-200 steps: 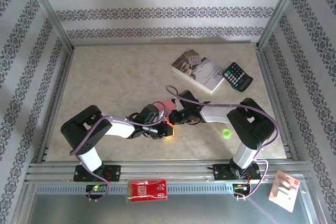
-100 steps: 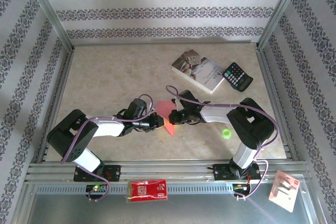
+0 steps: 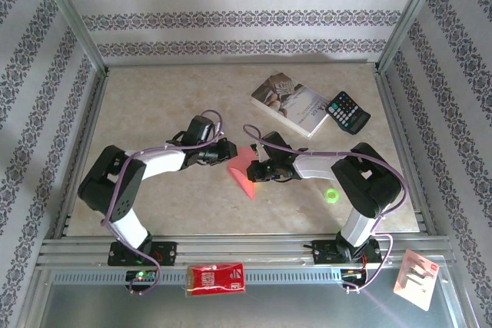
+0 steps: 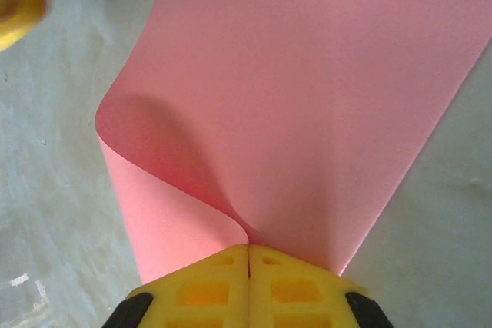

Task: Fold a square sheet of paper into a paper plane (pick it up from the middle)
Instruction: Third fold the triangle at the center of the table.

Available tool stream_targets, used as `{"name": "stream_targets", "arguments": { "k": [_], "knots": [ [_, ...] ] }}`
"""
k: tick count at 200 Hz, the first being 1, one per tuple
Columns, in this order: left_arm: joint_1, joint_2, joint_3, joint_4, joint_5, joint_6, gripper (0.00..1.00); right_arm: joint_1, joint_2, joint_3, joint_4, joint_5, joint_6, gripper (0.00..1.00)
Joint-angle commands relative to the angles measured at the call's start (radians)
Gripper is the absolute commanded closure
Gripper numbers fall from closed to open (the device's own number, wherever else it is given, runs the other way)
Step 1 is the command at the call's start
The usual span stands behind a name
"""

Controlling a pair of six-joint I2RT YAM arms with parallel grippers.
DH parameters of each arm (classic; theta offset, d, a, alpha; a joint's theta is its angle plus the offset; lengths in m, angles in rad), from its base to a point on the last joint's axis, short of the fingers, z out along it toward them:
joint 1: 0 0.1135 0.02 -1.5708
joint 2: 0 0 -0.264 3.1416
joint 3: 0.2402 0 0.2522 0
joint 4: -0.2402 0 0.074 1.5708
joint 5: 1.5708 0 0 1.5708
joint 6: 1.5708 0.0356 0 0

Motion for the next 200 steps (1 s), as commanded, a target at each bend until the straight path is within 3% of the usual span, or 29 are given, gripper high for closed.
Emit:
{"name": "stream_targets", "arguments": {
  "k": [1,54,200],
  "knots": [
    [0.01,0.079,0.07,-0.133,0.0,0.093,0.84,-0.002,0.034,-0.014,-0.075,0.03,-0.022,0.99],
    [0.009,0.205,0.161,-0.193,0.04,0.135,0.85,-0.002,0.027,0.008,-0.087,0.016,-0.03,0.99],
    [0.01,0.258,0.147,-0.223,0.027,0.185,0.86,-0.001,0.009,0.073,-0.144,0.008,-0.072,0.98]
  ]
}}
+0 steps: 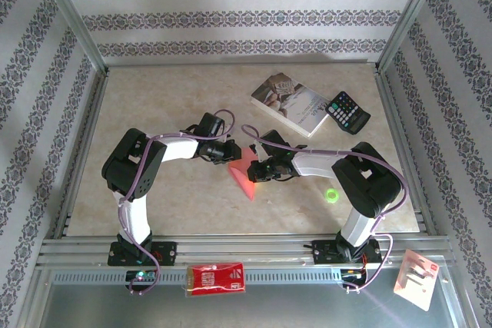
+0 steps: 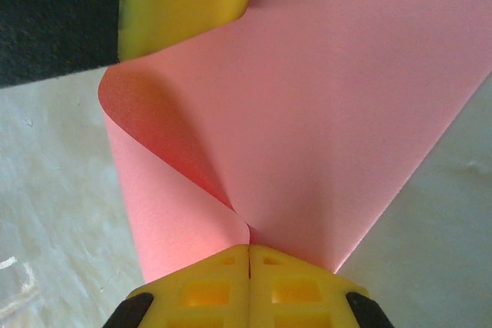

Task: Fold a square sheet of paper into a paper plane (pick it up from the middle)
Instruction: Third fold the triangle at the center of the table.

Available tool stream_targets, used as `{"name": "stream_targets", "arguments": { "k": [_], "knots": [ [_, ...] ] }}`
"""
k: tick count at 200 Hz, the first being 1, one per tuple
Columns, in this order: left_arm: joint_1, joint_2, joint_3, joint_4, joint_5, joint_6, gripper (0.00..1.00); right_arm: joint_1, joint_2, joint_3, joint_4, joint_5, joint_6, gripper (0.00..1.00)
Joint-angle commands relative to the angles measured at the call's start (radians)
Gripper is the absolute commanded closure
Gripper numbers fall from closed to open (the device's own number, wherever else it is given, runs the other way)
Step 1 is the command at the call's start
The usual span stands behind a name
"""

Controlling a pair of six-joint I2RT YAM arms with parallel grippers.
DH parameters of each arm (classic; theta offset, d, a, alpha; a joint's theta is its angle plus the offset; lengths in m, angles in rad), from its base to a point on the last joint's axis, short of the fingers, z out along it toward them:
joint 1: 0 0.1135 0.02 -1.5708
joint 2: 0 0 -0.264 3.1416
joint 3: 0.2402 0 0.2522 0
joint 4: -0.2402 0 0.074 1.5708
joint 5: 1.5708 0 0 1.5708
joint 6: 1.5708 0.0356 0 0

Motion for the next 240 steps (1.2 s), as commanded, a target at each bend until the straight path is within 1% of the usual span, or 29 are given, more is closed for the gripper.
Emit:
{"name": "stream_targets", "arguments": {
  "k": [1,75,240],
  "knots": [
    [0.005,0.052,-0.01,-0.088,-0.024,0.031,0.86,-0.002,0.009,0.026,-0.035,0.009,-0.021,0.98],
    [0.005,0.055,-0.009,-0.088,-0.019,0.034,0.86,-0.009,0.019,0.056,-0.054,0.015,-0.037,0.98],
    [0.006,0.055,-0.007,-0.083,-0.017,0.029,0.85,-0.018,0.053,0.066,-0.059,0.024,-0.051,0.99]
  ]
}}
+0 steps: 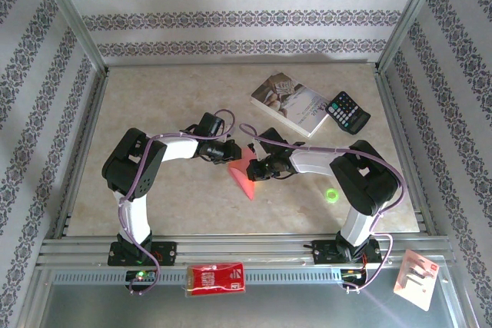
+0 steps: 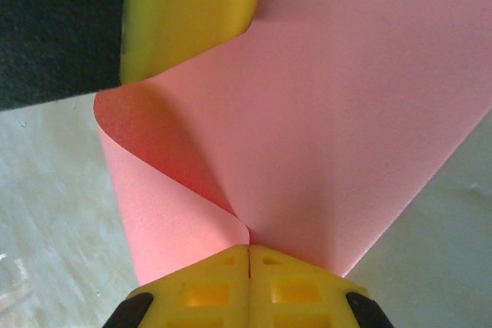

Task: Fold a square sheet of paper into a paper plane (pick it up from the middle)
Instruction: Third fold the triangle at the center of the table.

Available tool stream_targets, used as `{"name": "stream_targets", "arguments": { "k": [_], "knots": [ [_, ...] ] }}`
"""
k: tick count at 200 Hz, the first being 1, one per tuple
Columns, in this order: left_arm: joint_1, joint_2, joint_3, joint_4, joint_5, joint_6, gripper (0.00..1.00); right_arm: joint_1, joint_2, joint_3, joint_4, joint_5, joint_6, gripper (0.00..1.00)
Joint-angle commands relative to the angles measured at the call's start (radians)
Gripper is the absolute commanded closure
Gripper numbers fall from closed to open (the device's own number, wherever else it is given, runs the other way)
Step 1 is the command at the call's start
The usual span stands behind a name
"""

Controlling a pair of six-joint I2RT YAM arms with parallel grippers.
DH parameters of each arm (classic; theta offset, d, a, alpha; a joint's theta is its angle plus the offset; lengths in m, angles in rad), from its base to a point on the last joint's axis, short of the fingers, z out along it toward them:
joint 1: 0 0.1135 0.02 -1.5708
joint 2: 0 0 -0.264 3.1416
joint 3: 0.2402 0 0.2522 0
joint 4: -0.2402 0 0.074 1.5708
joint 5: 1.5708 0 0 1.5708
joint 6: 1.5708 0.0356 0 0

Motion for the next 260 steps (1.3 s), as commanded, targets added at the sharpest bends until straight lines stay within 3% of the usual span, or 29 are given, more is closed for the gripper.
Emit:
{"name": "stream_targets", "arguments": {
  "k": [1,213,260],
  "knots": [
    [0.004,0.051,-0.009,-0.084,-0.028,0.021,0.85,-0.012,0.026,0.021,-0.014,0.022,-0.021,0.98],
    [0.004,0.057,-0.003,-0.085,-0.025,0.021,0.85,-0.013,0.052,0.034,-0.03,0.012,-0.023,0.98],
    [0.004,0.022,0.035,-0.105,-0.007,0.016,0.82,-0.013,0.063,-0.003,-0.055,0.035,-0.008,0.99]
  ]
}}
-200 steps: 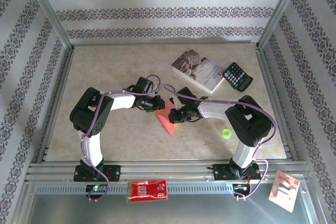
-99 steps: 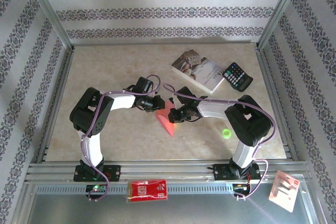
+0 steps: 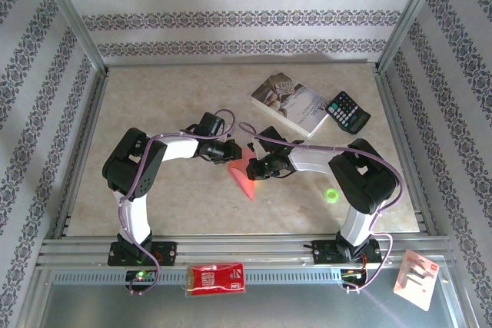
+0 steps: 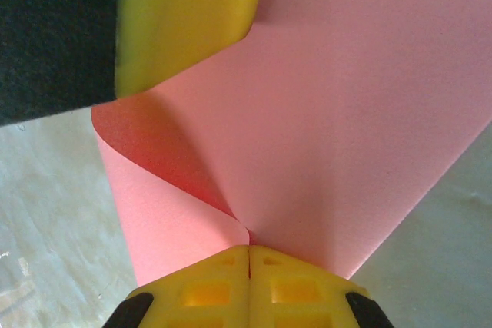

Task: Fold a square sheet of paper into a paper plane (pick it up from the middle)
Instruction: Third fold the triangle at the center of the table.

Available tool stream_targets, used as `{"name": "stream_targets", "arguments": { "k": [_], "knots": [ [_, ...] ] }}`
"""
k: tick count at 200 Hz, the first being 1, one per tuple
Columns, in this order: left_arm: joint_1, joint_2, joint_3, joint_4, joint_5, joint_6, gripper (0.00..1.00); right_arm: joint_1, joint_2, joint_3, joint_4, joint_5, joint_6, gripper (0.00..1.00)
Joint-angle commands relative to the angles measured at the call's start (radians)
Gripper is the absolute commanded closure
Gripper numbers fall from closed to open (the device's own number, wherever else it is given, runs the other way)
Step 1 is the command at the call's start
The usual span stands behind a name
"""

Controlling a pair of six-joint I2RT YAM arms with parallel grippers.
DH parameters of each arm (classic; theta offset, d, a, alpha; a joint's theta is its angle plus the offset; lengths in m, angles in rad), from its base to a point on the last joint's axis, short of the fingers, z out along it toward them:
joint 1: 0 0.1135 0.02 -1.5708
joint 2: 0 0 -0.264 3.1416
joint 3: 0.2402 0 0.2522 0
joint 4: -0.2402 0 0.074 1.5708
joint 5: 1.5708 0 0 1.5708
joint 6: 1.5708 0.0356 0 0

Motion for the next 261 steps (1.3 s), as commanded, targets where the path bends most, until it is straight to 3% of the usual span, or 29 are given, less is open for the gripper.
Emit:
{"name": "stream_targets", "arguments": {
  "k": [1,50,81,110,149,195,261],
  "knots": [
    [0.004,0.02,0.024,-0.095,-0.011,0.017,0.81,-0.011,0.046,-0.031,-0.025,0.042,-0.008,0.99],
    [0.027,-0.068,0.067,-0.13,-0.051,0.012,0.75,-0.011,0.047,-0.078,-0.012,0.053,0.014,0.99],
    [0.038,-0.2,-0.041,-0.072,-0.086,-0.052,0.75,-0.013,0.051,-0.077,-0.008,0.057,0.02,0.99],
    [0.013,-0.35,-0.224,0.048,-0.065,-0.165,0.84,-0.014,0.061,-0.071,-0.003,0.057,0.03,0.99],
    [-0.136,-0.478,-0.402,0.184,-0.071,-0.279,0.95,-0.014,0.064,-0.069,-0.002,0.058,0.033,0.99],
    [-0.279,-0.433,-0.436,0.291,-0.09,-0.314,0.98,-0.013,0.061,-0.068,-0.003,0.057,0.027,0.99],
    [-0.313,-0.295,-0.411,0.405,-0.058,-0.349,0.99,-0.014,0.053,-0.071,-0.006,0.057,0.026,0.99]
  ]
}}
